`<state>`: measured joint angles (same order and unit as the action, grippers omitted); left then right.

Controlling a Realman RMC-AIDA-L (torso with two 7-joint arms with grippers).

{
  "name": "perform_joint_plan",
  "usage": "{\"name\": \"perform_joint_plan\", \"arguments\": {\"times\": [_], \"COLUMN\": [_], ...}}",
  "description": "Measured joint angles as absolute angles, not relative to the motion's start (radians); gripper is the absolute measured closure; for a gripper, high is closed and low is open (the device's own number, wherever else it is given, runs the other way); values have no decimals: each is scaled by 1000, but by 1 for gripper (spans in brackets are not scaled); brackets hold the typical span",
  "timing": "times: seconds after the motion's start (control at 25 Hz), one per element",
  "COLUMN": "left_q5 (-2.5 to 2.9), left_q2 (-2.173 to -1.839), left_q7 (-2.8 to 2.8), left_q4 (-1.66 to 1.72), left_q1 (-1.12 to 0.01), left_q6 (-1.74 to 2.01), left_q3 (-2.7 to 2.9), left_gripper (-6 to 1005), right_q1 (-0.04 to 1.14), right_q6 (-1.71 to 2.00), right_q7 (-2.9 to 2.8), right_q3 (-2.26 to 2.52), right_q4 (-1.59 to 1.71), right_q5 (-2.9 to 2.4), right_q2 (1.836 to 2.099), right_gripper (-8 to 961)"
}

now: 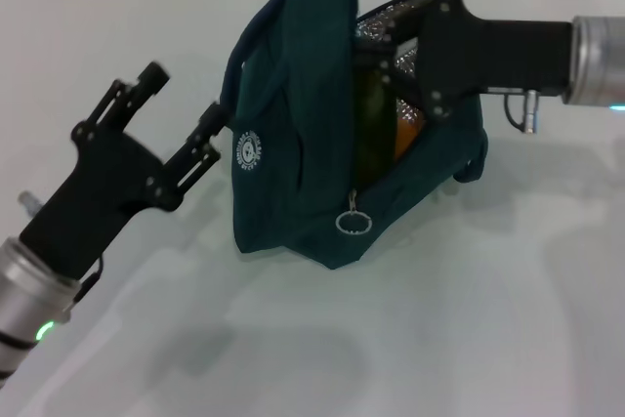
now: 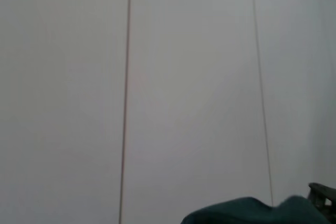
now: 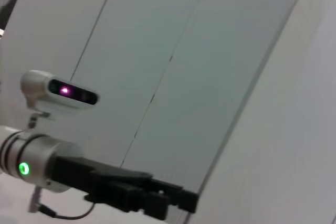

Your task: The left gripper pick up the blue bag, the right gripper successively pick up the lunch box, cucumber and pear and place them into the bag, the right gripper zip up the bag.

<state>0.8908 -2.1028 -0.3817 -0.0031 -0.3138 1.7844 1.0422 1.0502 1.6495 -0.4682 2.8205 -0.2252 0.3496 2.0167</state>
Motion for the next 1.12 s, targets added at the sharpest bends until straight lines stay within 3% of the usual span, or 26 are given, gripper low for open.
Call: {"name": "perform_joint_plan", "arguments": {"times": [0.4, 0.68, 0.92, 1.12], "left_q5": [898, 885, 875, 875], "left_q2": [-2098, -2098, -2099, -2098], "left_q7": [-389, -436, -446, -443], "left_q4": [6, 4, 7, 8], "left_q1": [-305, -389, -455, -498], "left_q6": [1839, 1832, 1825, 1807], "left_q3": [1100, 1101, 1100, 1101], "left_gripper": [232, 234, 234, 233], "right_q1": [1071, 985, 840, 810], "right_q6": [1545, 1592, 1636, 1678], "right_q7": [-467, -479, -482, -548], "right_q3": [2816, 2816, 2816, 2820], "right_q4": [-142, -141, -125, -115], "right_q5": [412, 589, 893, 945], "right_q2": [2019, 2017, 2017, 2010], "right_gripper": [917, 917, 917, 917]}}
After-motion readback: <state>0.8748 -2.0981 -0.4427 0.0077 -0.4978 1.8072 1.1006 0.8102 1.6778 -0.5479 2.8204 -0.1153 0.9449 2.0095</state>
